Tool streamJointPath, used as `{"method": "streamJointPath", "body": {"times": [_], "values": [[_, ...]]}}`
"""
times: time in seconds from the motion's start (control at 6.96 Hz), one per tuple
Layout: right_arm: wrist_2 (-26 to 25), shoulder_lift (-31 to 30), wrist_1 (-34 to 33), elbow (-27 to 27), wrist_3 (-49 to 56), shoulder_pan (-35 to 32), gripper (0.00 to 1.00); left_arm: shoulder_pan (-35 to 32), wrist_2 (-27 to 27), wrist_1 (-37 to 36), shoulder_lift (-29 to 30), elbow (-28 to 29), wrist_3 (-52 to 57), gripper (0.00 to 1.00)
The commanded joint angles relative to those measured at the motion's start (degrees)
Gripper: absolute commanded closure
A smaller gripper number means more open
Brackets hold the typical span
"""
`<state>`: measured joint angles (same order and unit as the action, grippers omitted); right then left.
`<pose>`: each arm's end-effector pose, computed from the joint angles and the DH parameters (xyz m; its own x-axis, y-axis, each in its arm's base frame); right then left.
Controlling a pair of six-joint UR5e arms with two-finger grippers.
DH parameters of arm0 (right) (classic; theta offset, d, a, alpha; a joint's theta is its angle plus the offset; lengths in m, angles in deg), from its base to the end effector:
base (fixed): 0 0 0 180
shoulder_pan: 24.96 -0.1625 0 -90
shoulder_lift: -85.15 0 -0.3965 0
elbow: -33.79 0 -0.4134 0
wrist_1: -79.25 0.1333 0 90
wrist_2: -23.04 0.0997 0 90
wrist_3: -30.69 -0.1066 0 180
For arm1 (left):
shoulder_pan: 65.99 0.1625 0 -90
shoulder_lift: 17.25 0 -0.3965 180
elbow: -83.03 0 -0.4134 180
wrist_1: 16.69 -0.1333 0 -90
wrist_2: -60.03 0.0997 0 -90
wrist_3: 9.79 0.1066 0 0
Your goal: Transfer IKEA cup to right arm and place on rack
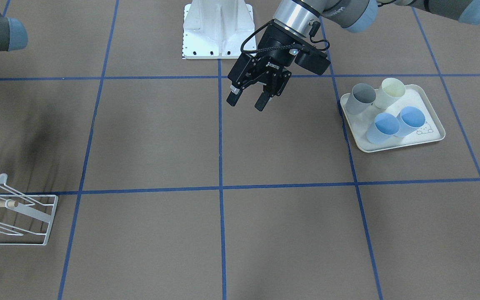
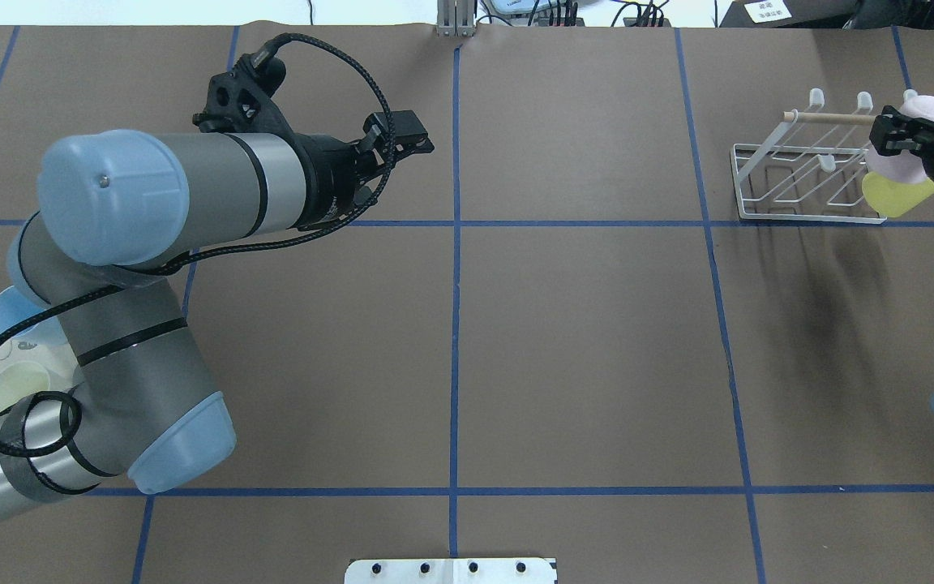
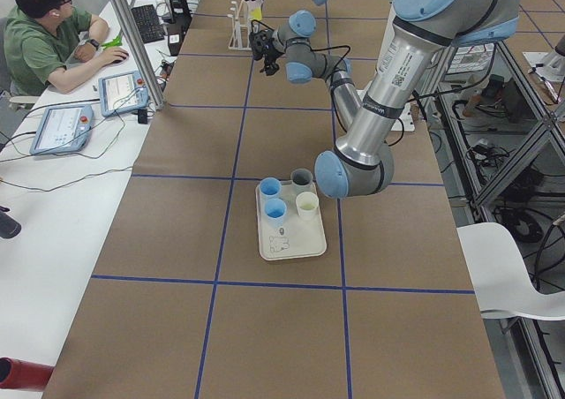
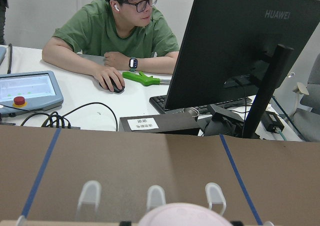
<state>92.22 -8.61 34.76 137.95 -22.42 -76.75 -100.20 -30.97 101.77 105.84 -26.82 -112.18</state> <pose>-0.1865 -0.5137 0.4568 0.8274 0.1440 0.5428 -0.5249 0.5418 0.6565 0.4106 -0.4381 0.0822 0.0032 -0.2616 -0.9652 0.5616 0.7990 -0.2147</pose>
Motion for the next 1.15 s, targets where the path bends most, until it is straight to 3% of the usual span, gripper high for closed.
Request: {"method": "streamJointPath", "body": {"times": [0.0,1.01], "values": [[-0.8,0.68,-0.08,-1.59,0.03,0.46,1.0,0.19,0.03,0.01,-0.05,0.08,0.0,0.0],[-2.03,2.18,-0.08,-3.7,0.12,1.68,1.0,0.45,0.2,0.27,-0.92,0.25,-0.09,0.0]]}}
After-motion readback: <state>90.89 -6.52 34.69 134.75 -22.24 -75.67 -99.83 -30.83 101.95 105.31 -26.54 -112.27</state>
